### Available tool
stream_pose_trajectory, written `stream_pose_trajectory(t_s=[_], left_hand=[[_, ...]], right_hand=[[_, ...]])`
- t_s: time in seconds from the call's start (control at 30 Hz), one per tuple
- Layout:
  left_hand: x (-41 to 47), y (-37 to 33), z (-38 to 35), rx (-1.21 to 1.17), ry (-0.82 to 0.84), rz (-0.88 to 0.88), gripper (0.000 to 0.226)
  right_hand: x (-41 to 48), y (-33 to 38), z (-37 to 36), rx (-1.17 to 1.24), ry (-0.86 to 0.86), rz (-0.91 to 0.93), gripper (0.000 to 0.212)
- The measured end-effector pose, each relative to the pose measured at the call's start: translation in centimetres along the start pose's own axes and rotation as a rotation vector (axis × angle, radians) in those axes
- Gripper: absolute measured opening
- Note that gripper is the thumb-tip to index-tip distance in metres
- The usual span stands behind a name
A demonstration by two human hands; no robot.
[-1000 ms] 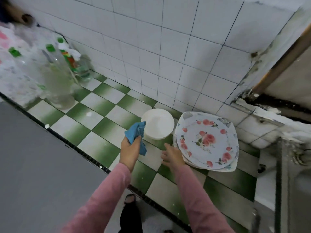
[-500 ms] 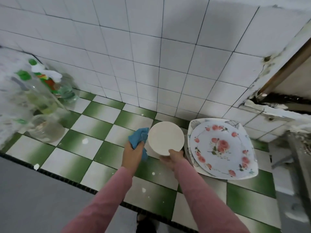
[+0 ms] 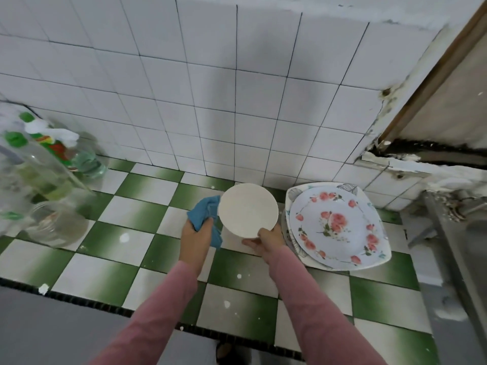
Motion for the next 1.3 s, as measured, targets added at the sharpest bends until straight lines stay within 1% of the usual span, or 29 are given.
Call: stream_pose_trajectory(t_s=[0.07, 0.17, 0.23, 0.3, 0.33, 0.4, 0.43, 0.5, 0.57, 0.73, 0.87, 0.93, 1.07, 1.17, 1.3], left_hand=[[-0.2, -0.6, 0.1, -0.019, -0.020, -0.026, 0.016], [-0.6, -1.7, -0.4, -0.035, -0.032, -0.062, 0.010], [-1.0, -2.5, -1.2, -0.036, -0.019, -0.086, 0.014], [-1.3, -2.9, -2.3, -0.016, 0.002, -0.100, 0.008], [-1.5, -3.0, -3.0, -0.001, 0.020, -0.105, 0.008], [-1.9, -3.2, -4.8, 0.006, 0.061, -0.107, 0.020], [-2.2, -3.3, -5.8, 0.002, 0.075, -0.110, 0.021], [-3.1, -3.5, -8.3, -0.008, 0.112, -0.118, 0.017], [-4.2, -3.5, -11.0, -0.020, 0.137, -0.120, 0.018], [-8.0, -3.1, -18.9, -0.012, 0.258, -0.129, 0.022], [-12.9, -2.4, -26.1, 0.018, 0.363, -0.141, 0.032], [-15.4, -2.0, -29.4, 0.044, 0.410, -0.138, 0.031], [-20.4, -0.9, -36.1, 0.044, 0.529, -0.147, 0.020], [-23.7, 0.1, -40.5, 0.078, 0.570, -0.138, 0.018], [-27.7, 1.6, -45.9, 0.102, 0.656, -0.112, 0.019]], right_hand=[[-1.1, 1.7, -0.4, -0.013, 0.034, 0.084, 0.066], [-2.6, 4.2, -0.2, -0.039, 0.041, 0.179, 0.060], [-3.6, 5.5, 0.5, -0.015, 0.031, 0.197, 0.063], [-4.5, 6.7, 1.6, 0.016, 0.028, 0.217, 0.066], [-4.9, 7.4, 2.3, 0.030, 0.027, 0.235, 0.066], [-5.8, 9.0, 3.9, 0.066, 0.014, 0.270, 0.067], [-6.2, 9.8, 4.9, 0.083, 0.005, 0.284, 0.068], [-7.3, 11.2, 7.4, 0.107, -0.022, 0.301, 0.069], [-8.6, 12.7, 10.5, 0.143, -0.045, 0.329, 0.070], [-12.0, 15.8, 19.2, 0.229, -0.109, 0.436, 0.066], [-14.8, 17.7, 27.3, 0.312, -0.188, 0.521, 0.064], [-16.3, 18.3, 31.3, 0.372, -0.237, 0.546, 0.064], [-19.7, 19.4, 39.4, 0.453, -0.332, 0.593, 0.058], [-21.4, 19.8, 45.3, 0.448, -0.423, 0.628, 0.058], [-22.9, 19.9, 52.5, 0.338, -0.622, 0.617, 0.064]])
Point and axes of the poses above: each hand's wrist, its own x-axis towards the middle knuckle, its own z-axis out of the back of the hand, y = z × x, the point moved 7 cm from there along x, towards the middle knuckle, and after that the axes turned 1 degree about x, right-handed, at the moved point
